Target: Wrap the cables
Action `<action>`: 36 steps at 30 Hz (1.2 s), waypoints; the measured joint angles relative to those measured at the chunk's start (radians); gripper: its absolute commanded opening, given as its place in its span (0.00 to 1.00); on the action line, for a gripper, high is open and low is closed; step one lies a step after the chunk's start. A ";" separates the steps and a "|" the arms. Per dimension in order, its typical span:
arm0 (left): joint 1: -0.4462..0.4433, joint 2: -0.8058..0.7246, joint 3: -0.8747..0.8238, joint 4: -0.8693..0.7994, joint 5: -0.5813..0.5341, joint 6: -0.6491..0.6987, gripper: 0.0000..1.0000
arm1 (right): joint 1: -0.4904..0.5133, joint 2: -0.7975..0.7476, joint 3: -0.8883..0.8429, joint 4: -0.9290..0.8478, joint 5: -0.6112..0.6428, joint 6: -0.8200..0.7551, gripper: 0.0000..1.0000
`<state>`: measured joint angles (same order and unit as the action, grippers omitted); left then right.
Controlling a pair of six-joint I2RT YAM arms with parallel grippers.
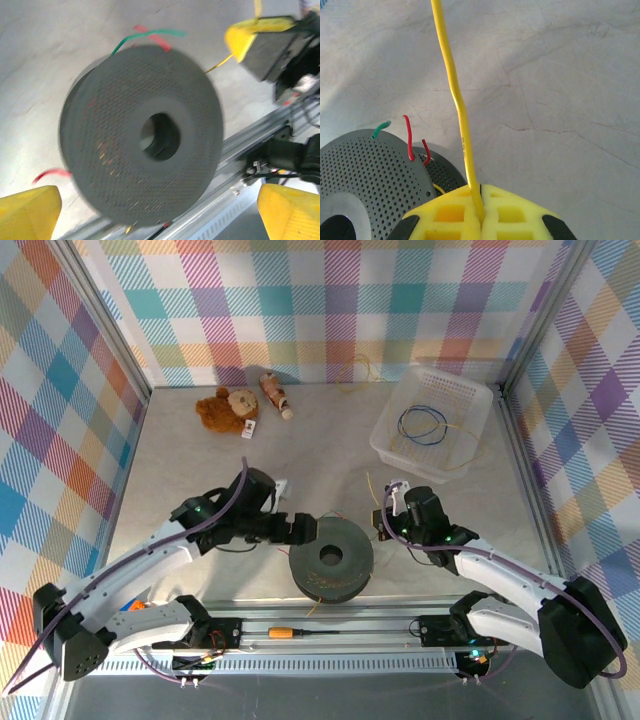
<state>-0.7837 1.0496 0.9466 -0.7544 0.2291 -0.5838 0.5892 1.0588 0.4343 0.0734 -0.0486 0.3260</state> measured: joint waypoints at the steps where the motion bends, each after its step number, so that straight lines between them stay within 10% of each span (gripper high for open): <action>1: -0.010 -0.021 -0.019 -0.016 -0.007 -0.022 1.00 | 0.002 0.003 -0.004 0.000 0.000 0.003 0.00; 12: -0.191 0.035 -0.259 0.215 0.049 -0.279 0.98 | 0.027 0.032 -0.030 0.014 0.008 0.031 0.00; 24: -0.132 0.292 -0.322 0.626 0.008 -0.471 0.79 | 0.029 0.061 -0.042 0.072 0.027 0.033 0.00; 31: -0.055 0.414 -0.304 0.858 0.009 -0.500 0.26 | 0.022 0.070 -0.069 0.146 0.105 0.028 0.00; 36: -0.005 0.468 -0.226 0.945 0.031 -0.493 0.09 | -0.002 0.049 -0.103 0.182 0.208 0.011 0.00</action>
<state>-0.7883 1.5173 0.7204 0.1902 0.2596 -1.0771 0.5869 1.1076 0.3309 0.2550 0.1593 0.3367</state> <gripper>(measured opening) 0.170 0.057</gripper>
